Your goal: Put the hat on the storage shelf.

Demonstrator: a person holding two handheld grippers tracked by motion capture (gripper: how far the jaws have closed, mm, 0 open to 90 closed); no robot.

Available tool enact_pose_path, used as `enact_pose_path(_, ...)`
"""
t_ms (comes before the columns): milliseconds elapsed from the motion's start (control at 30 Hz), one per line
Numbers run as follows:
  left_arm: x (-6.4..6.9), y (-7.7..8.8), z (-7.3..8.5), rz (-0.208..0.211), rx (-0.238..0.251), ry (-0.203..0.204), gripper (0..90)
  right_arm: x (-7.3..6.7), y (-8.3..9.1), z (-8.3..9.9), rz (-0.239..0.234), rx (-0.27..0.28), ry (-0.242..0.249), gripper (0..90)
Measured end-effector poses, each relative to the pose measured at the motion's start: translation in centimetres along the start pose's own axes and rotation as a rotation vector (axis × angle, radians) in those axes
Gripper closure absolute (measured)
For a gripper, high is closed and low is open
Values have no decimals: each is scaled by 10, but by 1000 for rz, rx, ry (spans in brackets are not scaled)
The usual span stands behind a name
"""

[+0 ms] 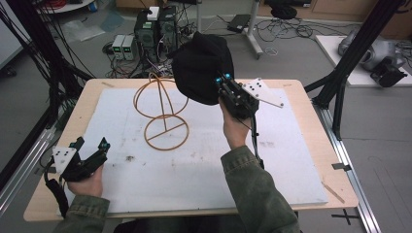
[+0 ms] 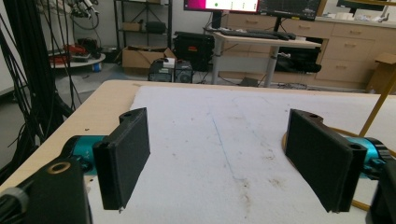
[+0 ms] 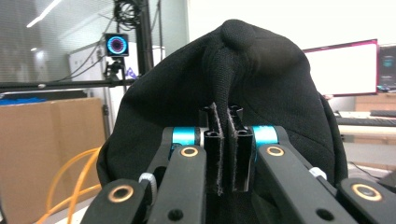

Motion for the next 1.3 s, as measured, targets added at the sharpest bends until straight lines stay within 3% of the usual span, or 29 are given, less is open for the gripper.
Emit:
enact_pose_path(300, -1, 1, 0, 1, 1, 0, 226, -32, -3, -5, -94, 11, -20, 874)
enact_pose_path(767, -3, 4, -2, 2, 11, 8, 227, -65, -19, -3, -161, -17, -6, 874)
enact_pose_path(1067, -2, 5, -2, 3, 9, 8, 227, -83, -31, 8, -178, -111, 17, 873)
enact_pose_path(1300, -3, 6, -2, 0, 13, 10, 227, -96, -37, 14, -205, -140, 48, 873)
Point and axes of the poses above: each handheld gripper's, and its own axes: y roughly backward along the jaws, z roughly out of its underside, x roughly to its right, the point moved 9 cm from there along -y, roughly forward along the jaws, and after that the axes turned 13 degrees about z, right-handed, at the moved point
